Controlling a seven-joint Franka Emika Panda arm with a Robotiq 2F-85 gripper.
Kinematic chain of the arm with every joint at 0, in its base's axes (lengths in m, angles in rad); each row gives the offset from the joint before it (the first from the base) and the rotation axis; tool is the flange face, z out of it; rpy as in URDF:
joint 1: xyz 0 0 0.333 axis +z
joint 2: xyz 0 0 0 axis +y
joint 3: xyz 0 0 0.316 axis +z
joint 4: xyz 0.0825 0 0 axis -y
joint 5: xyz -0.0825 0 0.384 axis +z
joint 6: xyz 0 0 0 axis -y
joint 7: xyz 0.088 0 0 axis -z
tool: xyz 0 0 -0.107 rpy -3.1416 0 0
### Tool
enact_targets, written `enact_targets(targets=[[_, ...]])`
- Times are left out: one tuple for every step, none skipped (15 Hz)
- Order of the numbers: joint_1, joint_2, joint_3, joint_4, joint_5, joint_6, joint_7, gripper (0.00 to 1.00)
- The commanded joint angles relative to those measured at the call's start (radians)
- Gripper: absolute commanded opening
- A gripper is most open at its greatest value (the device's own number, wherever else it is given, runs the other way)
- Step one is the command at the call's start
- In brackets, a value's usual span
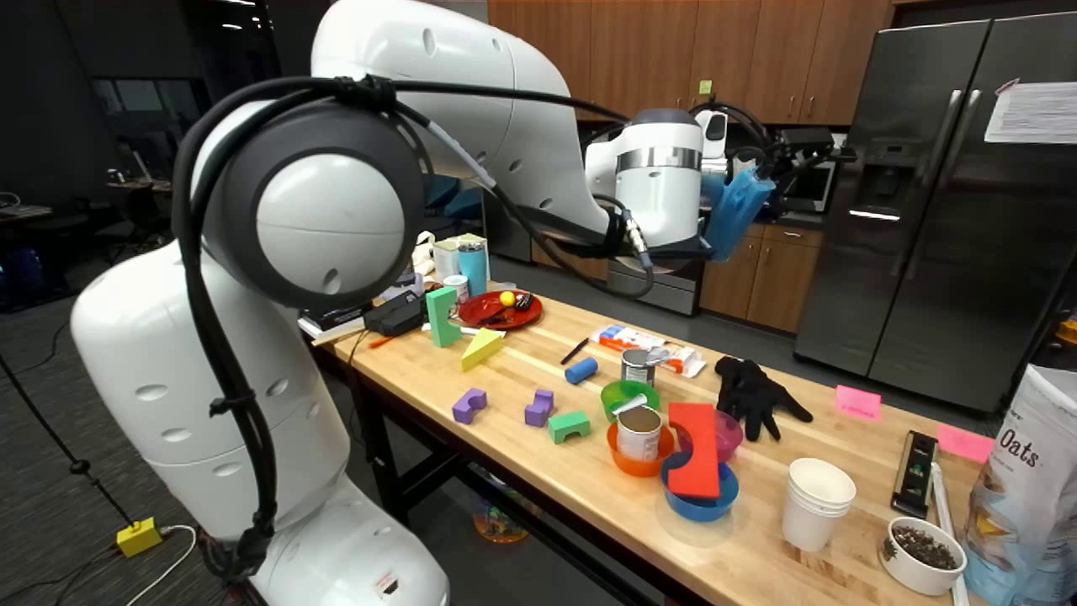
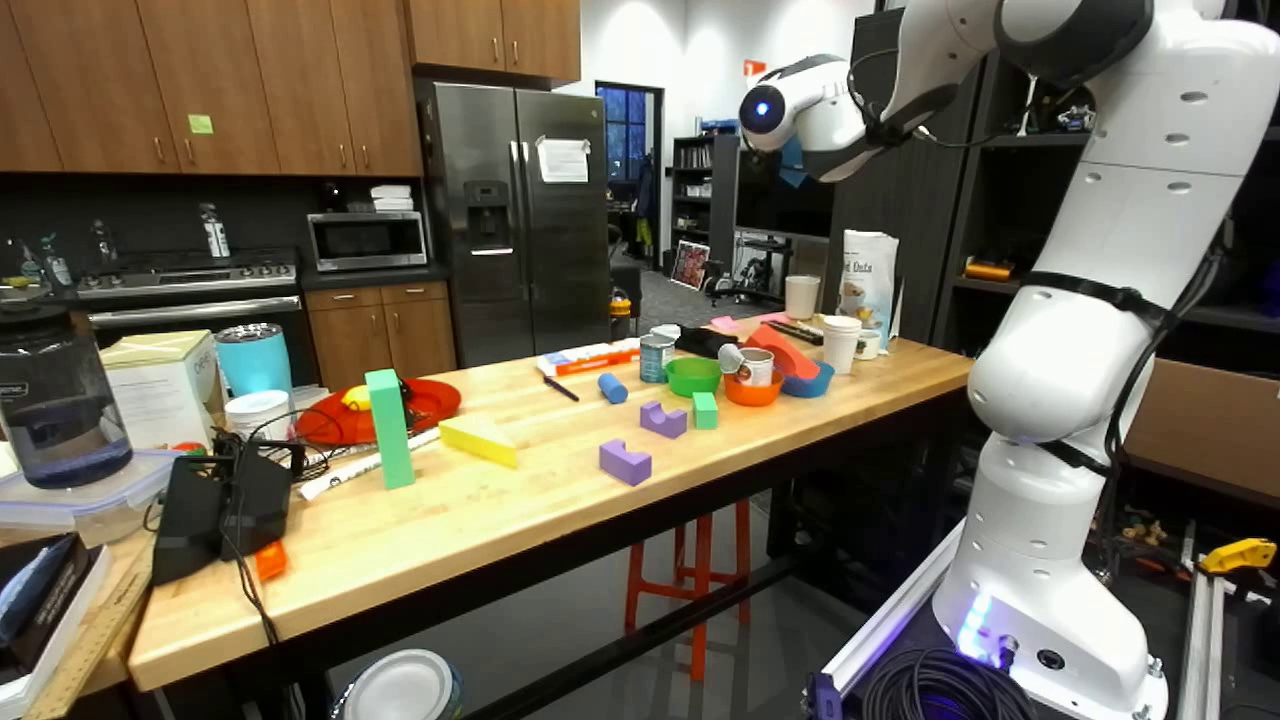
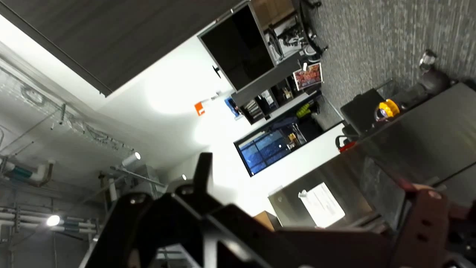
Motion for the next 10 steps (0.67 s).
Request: enact_targets(targets=[[-0.001, -0.077, 0.050, -0.087, 0.085, -0.129, -0.050, 1.00], [0.002, -0.092, 0.064, -0.109, 0.112, -0.175, -0.054, 1.00], [0.005, -0.108, 0.076, -0.132, 0.142, -0.217, -0.057, 1.00], [0.010, -0.127, 0.089, -0.161, 0.183, -0.264, -0.063, 1.00], [0.016, -0.147, 0.104, -0.191, 0.219, -0.313, -0.069, 1.00], [0.022, -0.165, 0.119, -0.218, 0.246, -0.356, -0.070, 1.00], [0.030, -0.184, 0.134, -0.245, 0.273, -0.396, -0.071, 1.00], [0.041, -0.200, 0.151, -0.270, 0.298, -0.432, -0.070, 1.00], [0.052, -0.213, 0.165, -0.290, 0.323, -0.462, -0.064, 1.00], [0.065, -0.227, 0.180, -0.313, 0.350, -0.490, -0.056, 1.00]])
